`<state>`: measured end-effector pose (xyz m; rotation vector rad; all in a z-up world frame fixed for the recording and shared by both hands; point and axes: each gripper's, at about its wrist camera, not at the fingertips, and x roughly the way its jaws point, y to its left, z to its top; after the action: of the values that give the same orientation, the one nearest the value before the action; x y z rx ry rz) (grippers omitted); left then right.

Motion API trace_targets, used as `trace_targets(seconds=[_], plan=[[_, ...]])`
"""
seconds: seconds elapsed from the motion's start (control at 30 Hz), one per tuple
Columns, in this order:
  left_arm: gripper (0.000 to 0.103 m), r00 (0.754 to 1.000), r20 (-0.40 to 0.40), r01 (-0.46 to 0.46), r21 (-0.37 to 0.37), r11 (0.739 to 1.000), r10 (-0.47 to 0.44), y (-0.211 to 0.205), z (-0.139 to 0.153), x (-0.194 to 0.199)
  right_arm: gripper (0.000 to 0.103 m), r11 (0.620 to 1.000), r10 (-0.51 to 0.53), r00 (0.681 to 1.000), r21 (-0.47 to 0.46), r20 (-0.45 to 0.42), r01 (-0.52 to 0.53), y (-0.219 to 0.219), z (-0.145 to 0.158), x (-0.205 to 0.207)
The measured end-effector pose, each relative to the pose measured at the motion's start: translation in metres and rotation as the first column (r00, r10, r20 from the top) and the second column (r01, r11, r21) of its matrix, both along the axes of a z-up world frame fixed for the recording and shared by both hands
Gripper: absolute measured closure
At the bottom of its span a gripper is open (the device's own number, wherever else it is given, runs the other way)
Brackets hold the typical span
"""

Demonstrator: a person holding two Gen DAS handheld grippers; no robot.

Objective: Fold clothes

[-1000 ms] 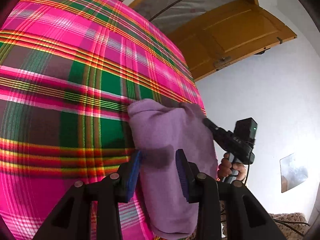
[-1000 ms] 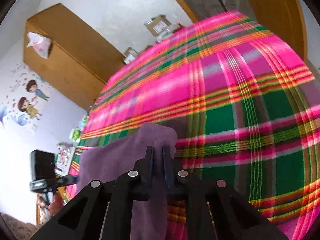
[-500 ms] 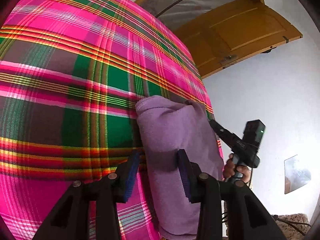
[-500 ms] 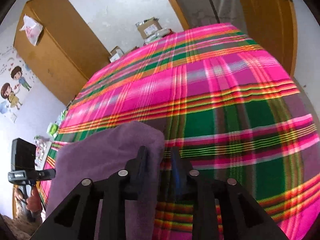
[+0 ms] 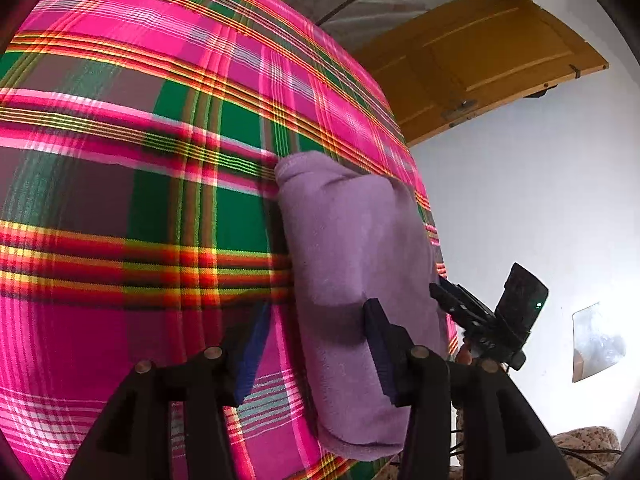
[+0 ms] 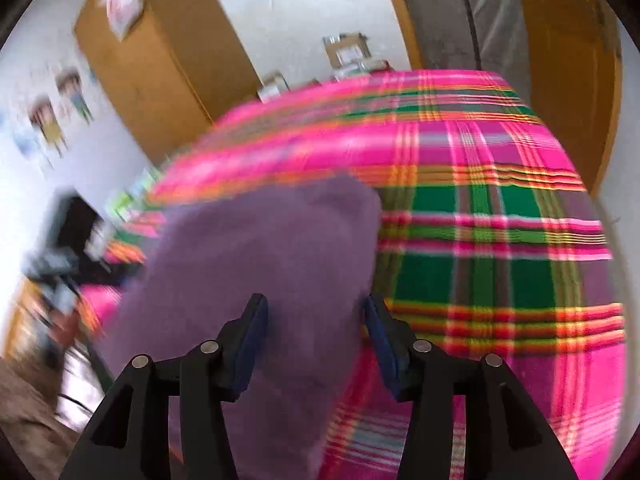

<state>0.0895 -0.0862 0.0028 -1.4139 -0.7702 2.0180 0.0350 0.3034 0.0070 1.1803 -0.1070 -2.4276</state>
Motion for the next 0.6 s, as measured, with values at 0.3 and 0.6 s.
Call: trace_targets(seconds=[0.3,0.6], plan=[[0.040,0.999,0.016,0.044,-0.003,0.999,-0.044,-0.002,0.003,0.001,0.050,0.977,0.029,0.993,-0.214,0.112,-0.004,0.035,0.006,-0.004],[0.037,0.994,0.053,0.088,0.078,0.993,-0.092,0.004,-0.003,-0.013,0.028,0.968,0.134,0.961,-0.241,0.243,-0.074,0.034,-0.010,-0.028]])
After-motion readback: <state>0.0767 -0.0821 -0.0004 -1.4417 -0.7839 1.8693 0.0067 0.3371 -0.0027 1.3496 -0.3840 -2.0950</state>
